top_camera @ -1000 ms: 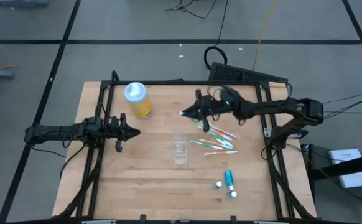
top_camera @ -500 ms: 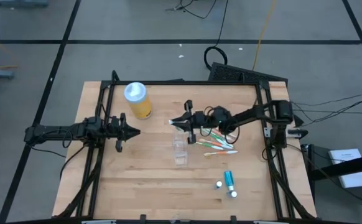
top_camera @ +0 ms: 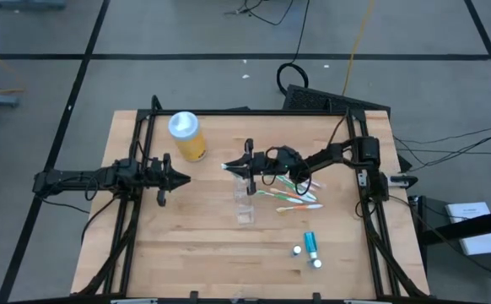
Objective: Pick & Place toothbrushing station
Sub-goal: Put the green toothbrush into the transparent organizer
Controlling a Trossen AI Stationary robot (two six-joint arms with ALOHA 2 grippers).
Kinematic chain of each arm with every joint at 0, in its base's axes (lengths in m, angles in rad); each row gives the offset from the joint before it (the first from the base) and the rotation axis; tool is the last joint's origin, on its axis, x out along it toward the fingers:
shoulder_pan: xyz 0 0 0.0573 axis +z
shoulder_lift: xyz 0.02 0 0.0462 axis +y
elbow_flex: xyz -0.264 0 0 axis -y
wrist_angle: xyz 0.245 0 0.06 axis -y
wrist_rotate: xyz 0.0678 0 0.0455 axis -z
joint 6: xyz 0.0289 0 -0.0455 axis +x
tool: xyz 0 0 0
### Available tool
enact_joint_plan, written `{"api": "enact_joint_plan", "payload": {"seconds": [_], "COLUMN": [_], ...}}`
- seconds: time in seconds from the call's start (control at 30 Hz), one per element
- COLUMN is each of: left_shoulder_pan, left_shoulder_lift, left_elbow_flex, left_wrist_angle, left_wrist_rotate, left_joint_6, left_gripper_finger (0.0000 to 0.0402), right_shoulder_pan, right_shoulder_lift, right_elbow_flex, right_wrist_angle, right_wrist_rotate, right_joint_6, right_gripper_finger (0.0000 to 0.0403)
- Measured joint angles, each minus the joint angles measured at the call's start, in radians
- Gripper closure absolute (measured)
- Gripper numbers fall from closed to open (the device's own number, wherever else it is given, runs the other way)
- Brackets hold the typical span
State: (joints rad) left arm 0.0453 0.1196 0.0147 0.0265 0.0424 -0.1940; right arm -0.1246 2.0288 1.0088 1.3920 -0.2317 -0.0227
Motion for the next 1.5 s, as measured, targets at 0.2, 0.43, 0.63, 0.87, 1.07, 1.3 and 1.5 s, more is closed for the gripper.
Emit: {"api": "enact_joint_plan", "payload": {"seconds": [0.2, 0.43, 0.63, 0.87, 1.07, 1.3, 1.5], "left_shoulder_pan": [0.000, 0.000, 0.000, 0.000, 0.000, 0.000, 0.000], "left_shoulder_lift": [0.000, 0.000, 0.000, 0.000, 0.000, 0.000, 0.000], "left_elbow_flex": [0.000, 0.000, 0.000, 0.000, 0.000, 0.000, 0.000], "left_wrist_angle": [0.000, 0.000, 0.000, 0.000, 0.000, 0.000, 0.000], "left_wrist_rotate": [0.000, 0.000, 0.000, 0.000, 0.000, 0.000, 0.000], "left_joint_6": [0.000, 0.000, 0.000, 0.000, 0.000, 0.000, 0.000], "left_gripper_finger": [0.0353, 0.0353, 0.0353, 0.0353, 0.0353, 0.0353, 0.0353], "right_shoulder_pan": [0.000, 0.000, -0.001, -0.004, -0.013, -0.013, -0.013], "right_shoulder_lift": [0.002, 0.001, 0.001, 0.001, 0.001, 0.001, -0.002], "right_elbow_flex": [0.000, 0.000, 0.000, 0.000, 0.000, 0.000, 0.000], "right_wrist_angle": [-0.095, -0.133, -0.157, -0.156, -0.178, -0.205, -0.213], "right_wrist_rotate": [-0.004, 0.004, 0.053, 0.053, 0.097, 0.104, 0.104], "right_joint_6": [-0.038, -0.055, -0.096, -0.098, -0.096, -0.095, -0.095], "right_gripper_finger": [0.0390, 0.0386, 0.0363, 0.0359, 0.0340, 0.0301, 0.0268]}}
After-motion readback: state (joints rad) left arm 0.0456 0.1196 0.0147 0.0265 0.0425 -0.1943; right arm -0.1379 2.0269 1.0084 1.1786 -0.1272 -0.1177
